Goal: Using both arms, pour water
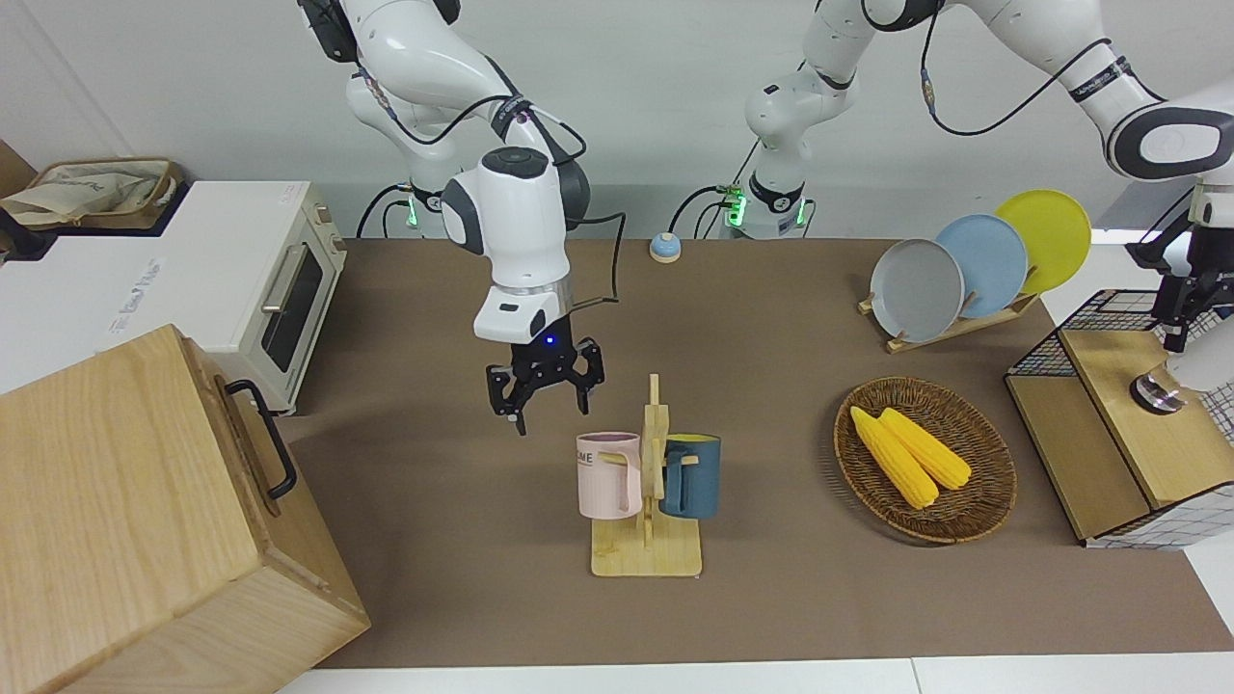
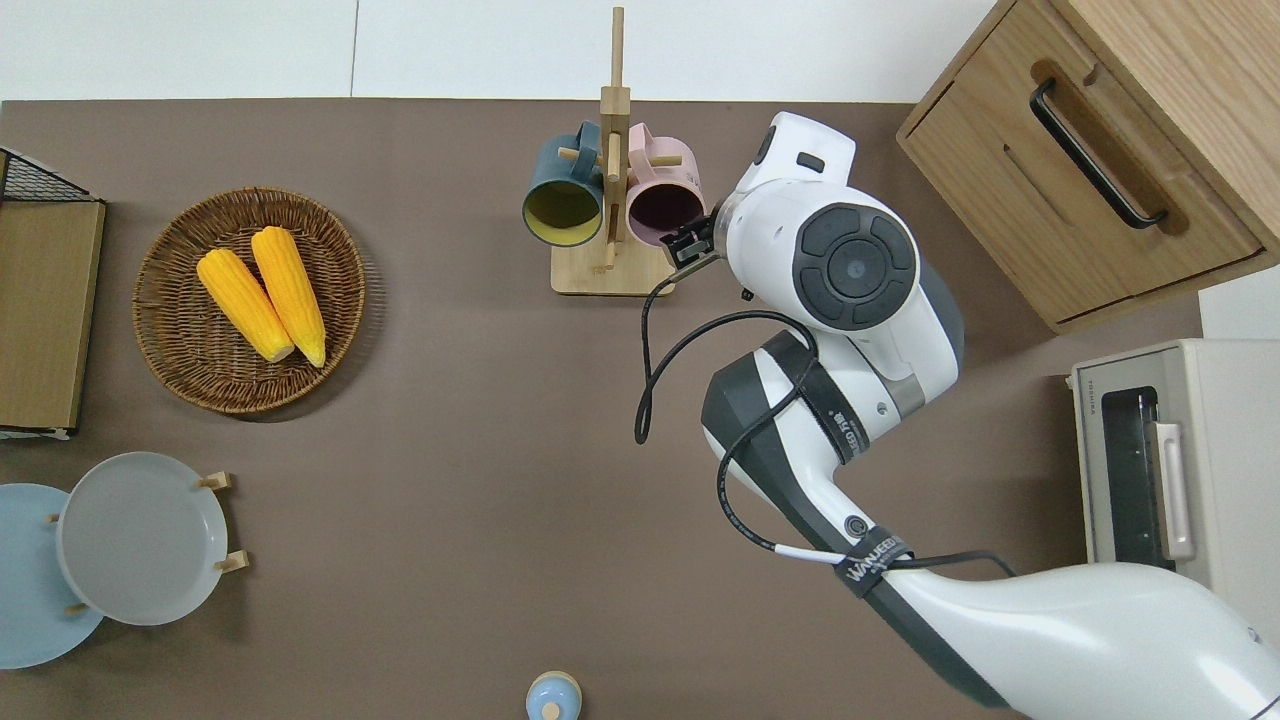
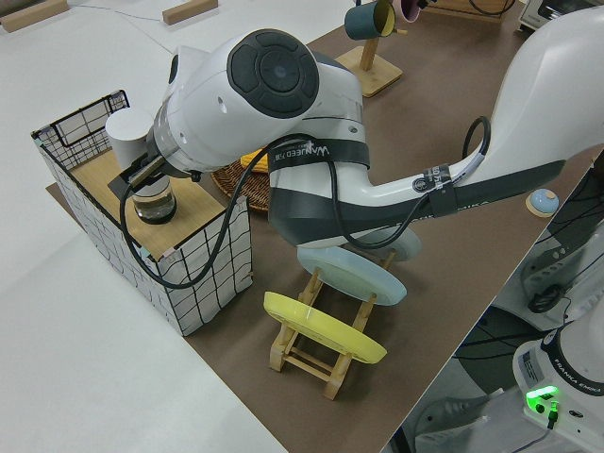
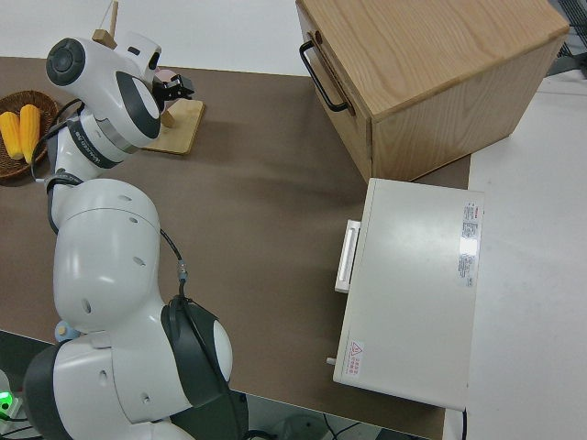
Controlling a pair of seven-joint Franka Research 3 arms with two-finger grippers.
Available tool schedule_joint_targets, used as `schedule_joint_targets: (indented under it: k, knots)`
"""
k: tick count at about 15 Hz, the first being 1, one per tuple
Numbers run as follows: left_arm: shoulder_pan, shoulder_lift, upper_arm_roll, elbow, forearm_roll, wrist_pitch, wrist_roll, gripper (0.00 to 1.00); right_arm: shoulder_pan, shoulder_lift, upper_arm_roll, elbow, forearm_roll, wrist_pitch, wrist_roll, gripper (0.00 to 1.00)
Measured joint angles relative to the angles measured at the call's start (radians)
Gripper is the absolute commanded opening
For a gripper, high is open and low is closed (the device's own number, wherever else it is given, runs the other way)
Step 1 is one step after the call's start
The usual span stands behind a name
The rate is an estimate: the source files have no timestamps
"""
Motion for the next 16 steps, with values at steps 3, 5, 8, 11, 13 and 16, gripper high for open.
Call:
schedule_joint_targets:
  k: [3,5,8,11,13,16]
  knots:
    - [0.000,0.015,-0.001,-0.005,-0.065,0.029,0.060,0.99,0.024,0.025,-0.017,0.038,0.000,0.000,0.000,0.611]
    - [0.000,0.031,-0.003,-0.005,-0.096,0.049,0.092,0.99,0.038,0.042,-0.030,0.065,0.000,0.000,0.000,0.461]
    - [0.000,0.042,-0.005,-0.005,-0.117,0.059,0.108,0.99,0.044,0.063,-0.034,0.092,0.000,0.000,0.000,0.170]
    - [0.000,0.047,-0.008,-0.005,-0.117,0.072,0.109,0.97,0.045,0.068,-0.035,0.099,0.000,0.000,0.000,0.001]
    - [0.000,0.050,-0.009,-0.005,-0.117,0.075,0.109,0.69,0.045,0.068,-0.041,0.104,-0.005,-0.001,0.001,0.000]
    - [0.000,0.055,-0.010,-0.005,-0.125,0.076,0.109,0.23,0.047,0.070,-0.042,0.105,-0.005,-0.001,0.001,0.000]
